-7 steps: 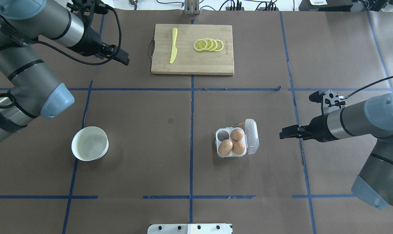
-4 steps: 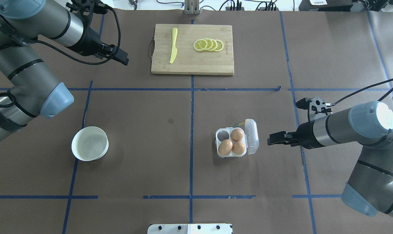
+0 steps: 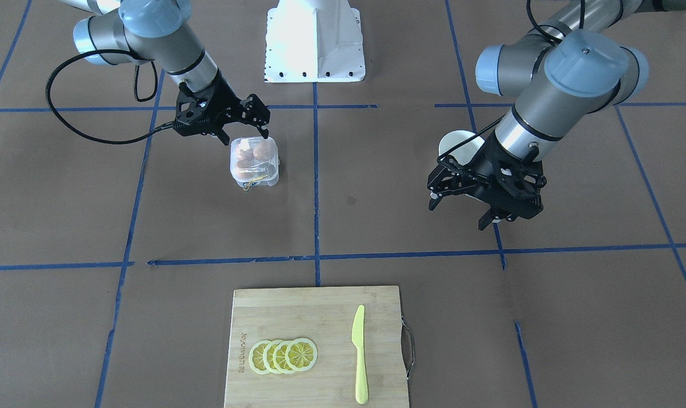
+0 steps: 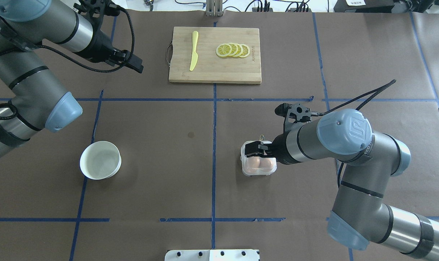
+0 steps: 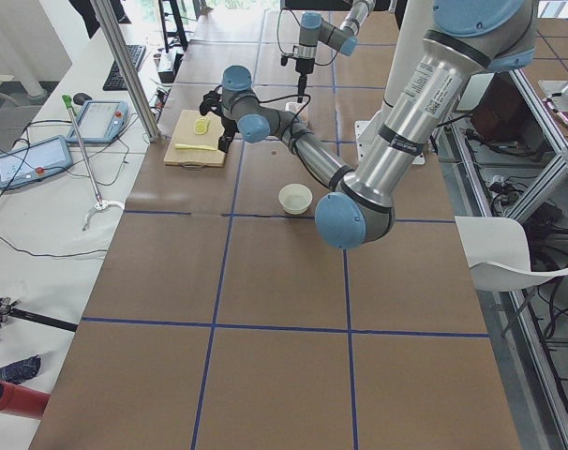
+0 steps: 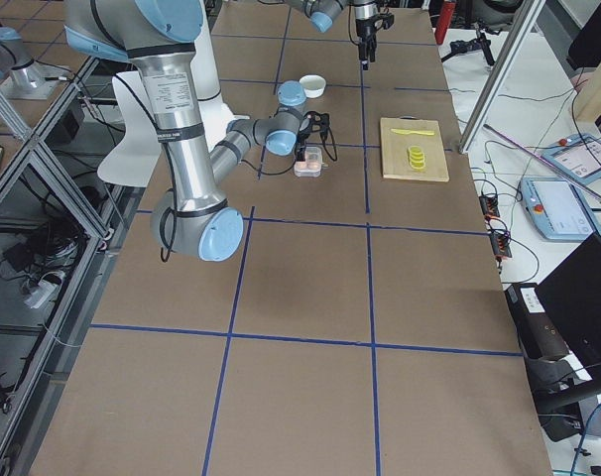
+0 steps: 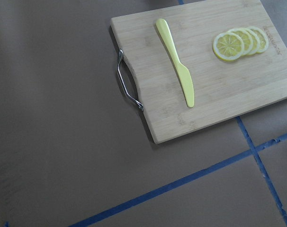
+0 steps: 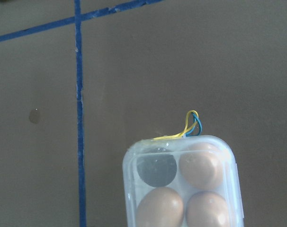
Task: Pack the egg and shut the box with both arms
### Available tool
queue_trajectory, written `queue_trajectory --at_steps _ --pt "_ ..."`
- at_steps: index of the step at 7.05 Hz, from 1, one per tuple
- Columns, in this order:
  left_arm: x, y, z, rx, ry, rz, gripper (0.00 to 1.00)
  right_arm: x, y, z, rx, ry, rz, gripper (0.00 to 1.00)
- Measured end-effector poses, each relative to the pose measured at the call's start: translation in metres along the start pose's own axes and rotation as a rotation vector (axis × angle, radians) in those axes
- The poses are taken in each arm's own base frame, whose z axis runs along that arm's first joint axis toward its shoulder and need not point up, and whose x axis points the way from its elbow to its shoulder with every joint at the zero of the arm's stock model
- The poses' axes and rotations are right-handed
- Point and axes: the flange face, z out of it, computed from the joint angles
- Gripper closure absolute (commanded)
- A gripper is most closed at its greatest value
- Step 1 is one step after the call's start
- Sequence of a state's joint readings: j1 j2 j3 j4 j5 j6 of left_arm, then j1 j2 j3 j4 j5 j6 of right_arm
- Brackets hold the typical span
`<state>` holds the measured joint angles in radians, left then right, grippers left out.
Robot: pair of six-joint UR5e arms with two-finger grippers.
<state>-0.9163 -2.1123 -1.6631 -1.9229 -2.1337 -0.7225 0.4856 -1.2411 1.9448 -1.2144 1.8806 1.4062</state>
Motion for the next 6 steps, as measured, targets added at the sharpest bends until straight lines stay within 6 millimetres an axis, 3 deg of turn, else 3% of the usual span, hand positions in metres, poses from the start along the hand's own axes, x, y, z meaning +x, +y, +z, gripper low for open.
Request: queue_trajectory --at_steps 1,2,3,4,6 --pt "-0.001 -0.001 -0.002 0.001 0.004 0.0 0.01 0.0 -0.005 -0.013 0.007 0.007 0.012 0.0" --pt "-0.009 0.001 -0.005 0.0 0.004 -0.003 0.01 0.021 -0.019 -0.024 0.014 0.027 0.03 0.0" --pt "-0.025 0.008 -0.006 -0.005 -0.008 0.012 0.01 0.058 -0.039 -0.037 0.008 0.058 0.027 0.0" --pt "-0.049 0.014 -0.009 -0.012 -0.027 0.053 0.01 0.108 -0.065 -0.057 -0.004 0.094 -0.017 0.0" --pt "-0.129 0.036 -0.035 -0.035 -0.063 0.135 0.01 0.234 -0.121 -0.118 -0.008 0.169 -0.156 0.0"
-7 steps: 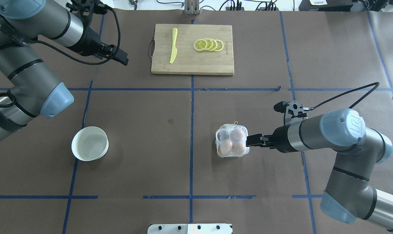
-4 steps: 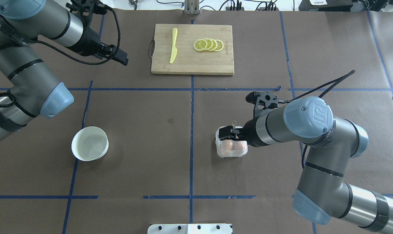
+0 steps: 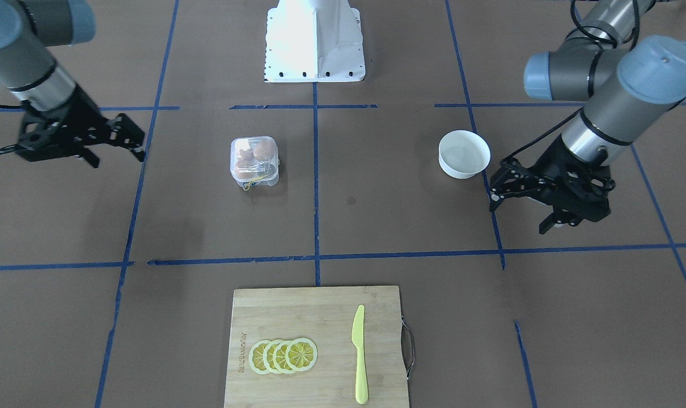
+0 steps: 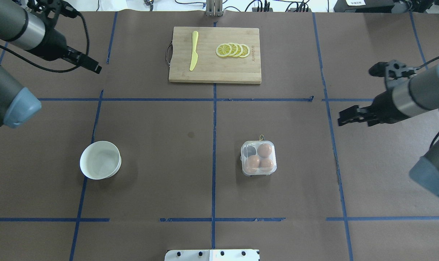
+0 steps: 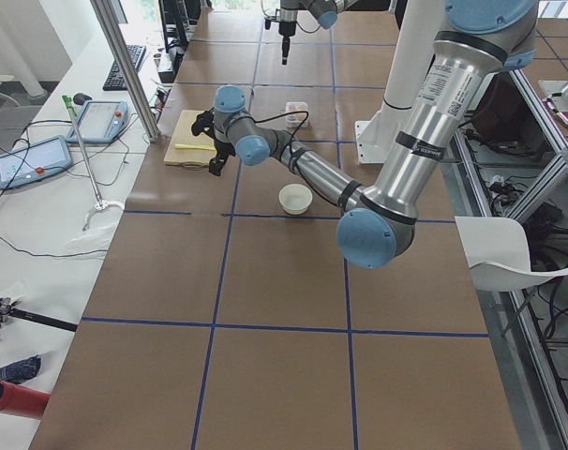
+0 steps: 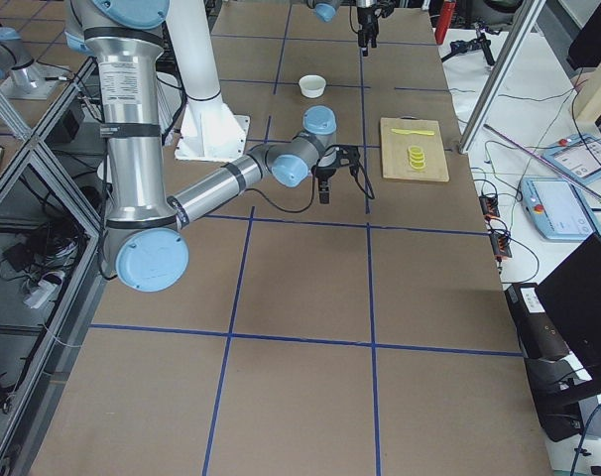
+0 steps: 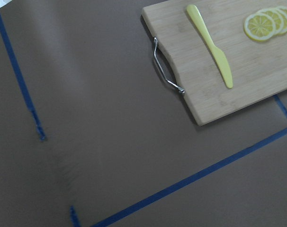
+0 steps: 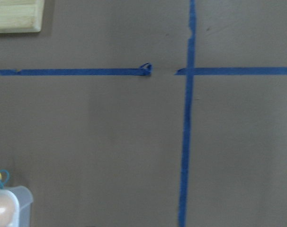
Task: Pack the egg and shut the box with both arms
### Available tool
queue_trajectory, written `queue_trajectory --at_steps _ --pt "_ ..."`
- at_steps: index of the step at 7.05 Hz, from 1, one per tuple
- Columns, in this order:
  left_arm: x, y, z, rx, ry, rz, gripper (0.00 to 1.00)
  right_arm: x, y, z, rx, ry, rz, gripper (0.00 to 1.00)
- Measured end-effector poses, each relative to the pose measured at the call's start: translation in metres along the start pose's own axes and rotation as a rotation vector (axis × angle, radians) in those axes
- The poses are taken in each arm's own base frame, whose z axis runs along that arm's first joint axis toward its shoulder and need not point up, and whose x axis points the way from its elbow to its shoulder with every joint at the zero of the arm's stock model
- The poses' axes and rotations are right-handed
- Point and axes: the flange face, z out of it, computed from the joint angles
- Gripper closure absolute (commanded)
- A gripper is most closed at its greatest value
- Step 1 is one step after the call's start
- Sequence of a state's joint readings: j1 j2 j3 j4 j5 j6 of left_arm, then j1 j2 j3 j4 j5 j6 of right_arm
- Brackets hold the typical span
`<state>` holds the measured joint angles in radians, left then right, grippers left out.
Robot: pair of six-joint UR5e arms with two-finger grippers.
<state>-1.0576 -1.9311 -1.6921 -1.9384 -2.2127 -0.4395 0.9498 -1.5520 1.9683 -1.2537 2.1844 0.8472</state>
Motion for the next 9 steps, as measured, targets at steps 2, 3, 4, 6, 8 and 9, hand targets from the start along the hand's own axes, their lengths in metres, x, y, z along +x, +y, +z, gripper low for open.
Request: queue_trajectory --at_steps 2,3,4,6,8,9 --pt "-0.098 0.057 -0.04 -0.024 -0.037 0.076 0.01 0.156 -0.032 -0.044 0.007 0.018 -0.079 0.0" --pt "-0.143 0.094 -0.053 -0.045 -0.06 0.091 0.01 0.227 -0.036 -0.059 0.019 0.033 -0.112 0.0" --pt "-0.179 0.129 -0.064 -0.063 -0.085 0.089 0.01 0.288 -0.034 -0.071 0.024 0.053 -0.136 0.0" --pt "-0.228 0.176 -0.086 -0.073 -0.131 0.02 0.0 0.353 -0.028 -0.093 -0.004 0.078 -0.156 0.0" --pt "-0.248 0.205 -0.09 -0.09 -0.144 -0.037 0.0 0.353 -0.049 -0.112 -0.033 0.08 -0.153 0.0" --pt "-0.249 0.206 -0.092 -0.089 -0.145 -0.041 0.0 0.35 -0.056 -0.117 -0.039 0.078 -0.148 0.0"
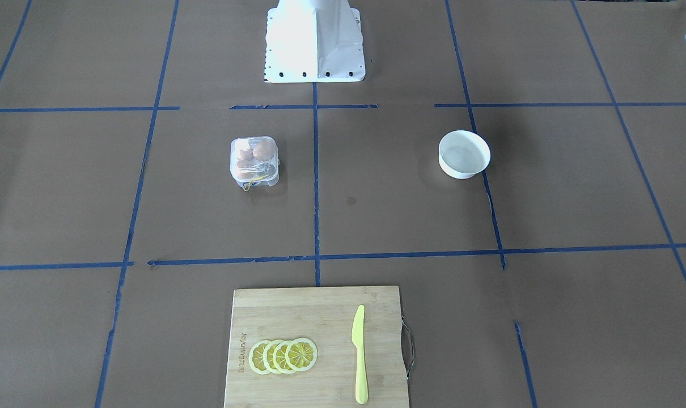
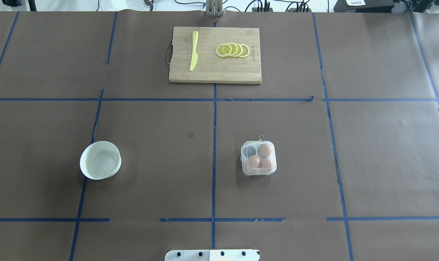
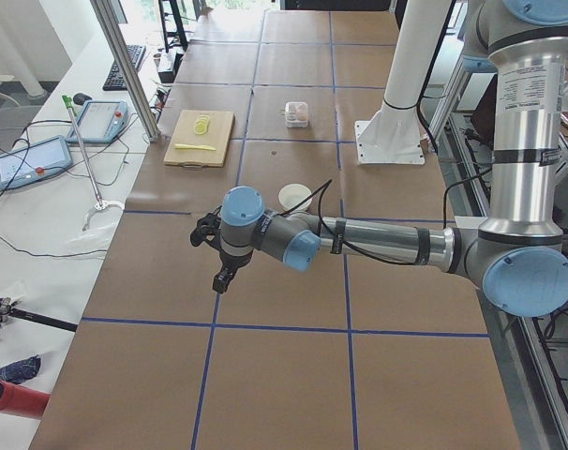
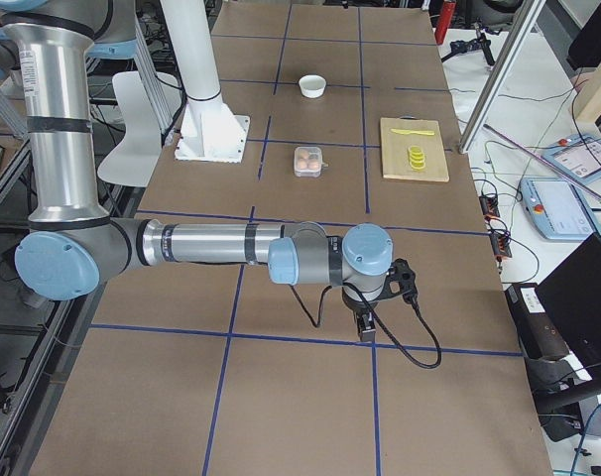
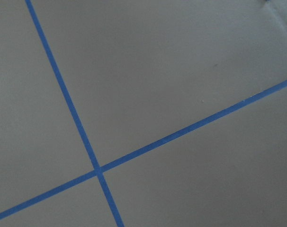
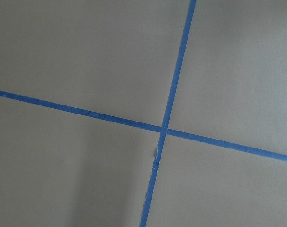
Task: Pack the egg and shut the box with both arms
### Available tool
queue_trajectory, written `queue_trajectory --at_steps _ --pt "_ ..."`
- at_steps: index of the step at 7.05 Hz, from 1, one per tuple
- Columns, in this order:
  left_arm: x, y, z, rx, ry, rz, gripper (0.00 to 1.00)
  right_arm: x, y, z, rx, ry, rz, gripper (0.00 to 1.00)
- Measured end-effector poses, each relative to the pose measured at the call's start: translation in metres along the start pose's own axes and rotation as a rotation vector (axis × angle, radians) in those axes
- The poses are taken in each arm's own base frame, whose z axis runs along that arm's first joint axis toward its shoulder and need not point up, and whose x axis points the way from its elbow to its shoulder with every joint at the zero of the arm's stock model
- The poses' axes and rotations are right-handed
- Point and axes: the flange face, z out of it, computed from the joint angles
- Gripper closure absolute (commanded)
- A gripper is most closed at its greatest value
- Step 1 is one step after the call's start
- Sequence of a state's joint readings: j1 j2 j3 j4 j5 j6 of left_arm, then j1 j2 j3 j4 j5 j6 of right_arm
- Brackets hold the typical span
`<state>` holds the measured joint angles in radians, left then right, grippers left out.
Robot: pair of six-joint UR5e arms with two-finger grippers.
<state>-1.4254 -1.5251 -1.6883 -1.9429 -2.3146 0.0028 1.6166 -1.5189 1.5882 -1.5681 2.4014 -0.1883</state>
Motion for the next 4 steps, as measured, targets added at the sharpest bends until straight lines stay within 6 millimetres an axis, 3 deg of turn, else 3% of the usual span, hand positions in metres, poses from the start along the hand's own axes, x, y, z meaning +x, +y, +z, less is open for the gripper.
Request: queue_trajectory --at_steps 4 --pt "-0.002 -0.006 -0.013 0.022 0.04 -0.016 0.0 0.001 0.0 0.001 -0.003 -0.015 0.019 0.0"
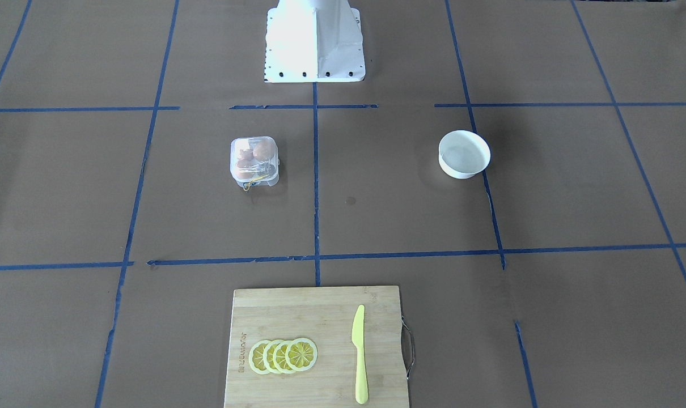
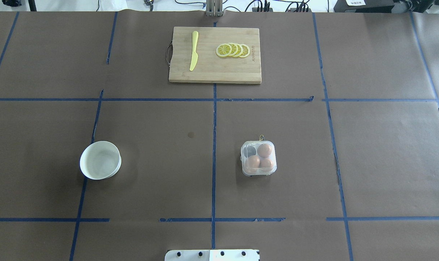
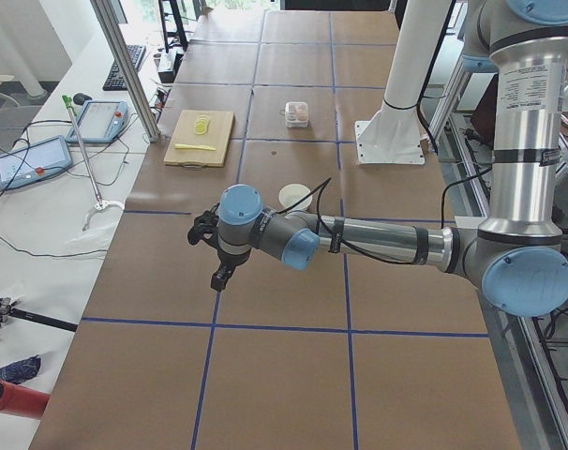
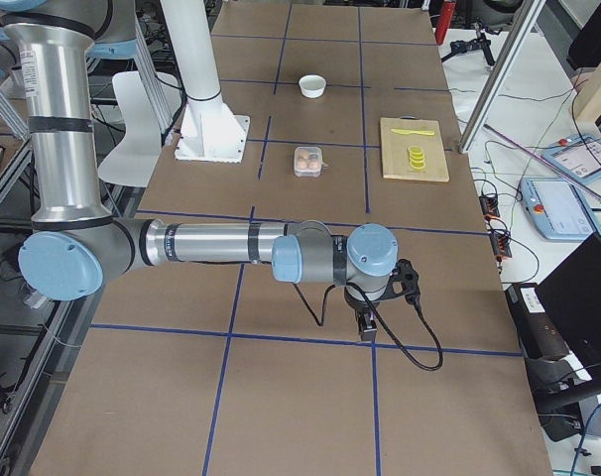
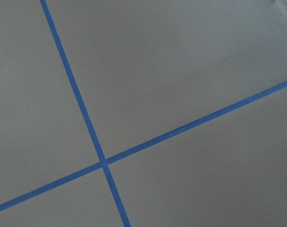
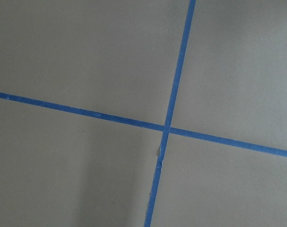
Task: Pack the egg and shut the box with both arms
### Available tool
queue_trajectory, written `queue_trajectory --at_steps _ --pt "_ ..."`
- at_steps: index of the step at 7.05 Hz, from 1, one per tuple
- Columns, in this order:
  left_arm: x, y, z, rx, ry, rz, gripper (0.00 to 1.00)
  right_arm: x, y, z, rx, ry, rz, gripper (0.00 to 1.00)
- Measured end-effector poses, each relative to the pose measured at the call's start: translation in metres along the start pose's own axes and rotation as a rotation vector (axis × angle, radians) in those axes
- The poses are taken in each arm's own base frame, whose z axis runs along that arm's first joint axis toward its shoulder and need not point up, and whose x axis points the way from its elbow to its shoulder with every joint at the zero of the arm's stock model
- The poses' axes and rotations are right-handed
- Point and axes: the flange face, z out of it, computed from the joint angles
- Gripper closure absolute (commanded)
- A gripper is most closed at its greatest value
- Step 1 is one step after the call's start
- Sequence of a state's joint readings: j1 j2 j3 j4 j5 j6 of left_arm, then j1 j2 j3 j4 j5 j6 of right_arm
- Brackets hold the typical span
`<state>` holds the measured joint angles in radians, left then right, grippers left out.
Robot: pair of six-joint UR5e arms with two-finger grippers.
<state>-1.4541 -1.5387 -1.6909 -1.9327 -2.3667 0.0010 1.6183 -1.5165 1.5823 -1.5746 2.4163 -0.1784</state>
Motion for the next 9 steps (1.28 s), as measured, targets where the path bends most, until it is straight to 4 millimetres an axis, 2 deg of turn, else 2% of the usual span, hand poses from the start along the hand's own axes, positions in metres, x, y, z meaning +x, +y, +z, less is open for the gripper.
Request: queue_trajectory --at_steps 2,7,9 --pt "0.0 0.005 -0.006 0.01 0.025 -0.006 0.0 -0.005 -0.004 -0.001 0.002 0.005 -0.012 0.0" --pt "0.004 0.007 -0.015 0.026 0.028 0.004 0.0 -0.014 -0.002 0.013 -0.021 -0.015 -0.024 0.0" --pt "0.006 0.023 -0.017 0.025 0.03 0.005 0.0 -0.017 0.0 0.012 -0.018 -0.029 -0.011 0.0"
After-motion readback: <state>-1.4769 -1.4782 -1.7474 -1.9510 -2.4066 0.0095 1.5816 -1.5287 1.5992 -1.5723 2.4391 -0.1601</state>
